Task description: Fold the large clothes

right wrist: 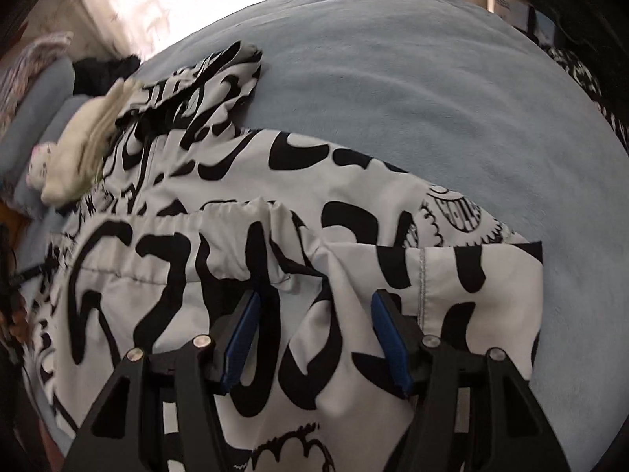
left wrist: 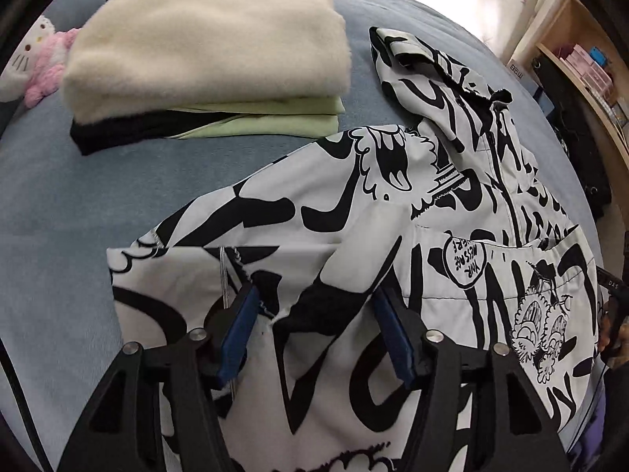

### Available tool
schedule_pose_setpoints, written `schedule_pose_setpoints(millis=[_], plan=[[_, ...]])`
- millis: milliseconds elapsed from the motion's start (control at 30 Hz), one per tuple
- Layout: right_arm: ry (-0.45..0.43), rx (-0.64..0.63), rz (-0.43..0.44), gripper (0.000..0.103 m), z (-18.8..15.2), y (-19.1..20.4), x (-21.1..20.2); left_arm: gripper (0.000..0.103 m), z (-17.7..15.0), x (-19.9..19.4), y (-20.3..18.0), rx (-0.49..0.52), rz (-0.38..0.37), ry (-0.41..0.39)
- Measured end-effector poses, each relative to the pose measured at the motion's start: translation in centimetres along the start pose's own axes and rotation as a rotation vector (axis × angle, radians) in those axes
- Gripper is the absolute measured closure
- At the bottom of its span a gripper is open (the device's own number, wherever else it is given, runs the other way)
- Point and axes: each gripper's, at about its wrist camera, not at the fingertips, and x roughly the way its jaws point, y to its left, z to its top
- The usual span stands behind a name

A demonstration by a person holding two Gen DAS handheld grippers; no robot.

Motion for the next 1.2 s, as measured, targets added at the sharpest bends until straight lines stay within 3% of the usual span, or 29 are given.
schedule_pose_setpoints(millis=[67,100,167,233,367,600,733,867,1000,1067,1200], plan=[[-0.013,-0.011,0.001,0.068,0.0,0.4,0.0,0.042,0.0,0.3,-0.2,0.014,0.007,0.005],[-0.013,-0.010,0.003,0.086,-0.1,0.5,0.0,0.044,0.0,0.3,-0.4,0.023,0.012,0.002],[-0.026,-0.003,-0.021,0.091,-0.3,0.6,-0.1,0.069,-0.3,0.1,-1.2,0.051,0.010,-0.015],[-0.063,0.015,-0.034,0.097,-0.8,0.6,-0.8,0.083,-0.8,-0.4,-2.4,0.062,0.057,-0.043],[-0.166,0.094,-0.055,0.098,-1.6,0.5,-3.5,0.094,-1.5,-2.8,-4.1,0.076,0.148,-0.119],[-0.358,0.163,-0.064,0.098,-0.8,0.5,-9.2,0.096,0.7,-8.9,-6.0,0.033,0.188,-0.313],[-0.412,0.194,-0.073,0.098,1.8,0.4,-9.1,0.096,3.3,-8.3,-6.4,0.017,0.212,-0.335],[-0.356,0.214,-0.126,0.098,4.2,0.0,-4.6,0.096,5.4,-4.5,-5.6,-0.025,0.226,-0.302],[-0.159,0.248,-0.182,0.097,4.6,-1.4,3.0,0.096,5.5,2.0,-4.3,-0.024,0.270,-0.196],[-0.162,0.239,-0.193,0.096,4.2,-1.5,4.2,0.096,4.6,4.4,-3.3,-0.039,0.259,-0.176],[-0.167,0.213,-0.202,0.090,4.4,-1.1,4.0,0.093,4.1,4.3,-2.6,-0.060,0.224,-0.215]])
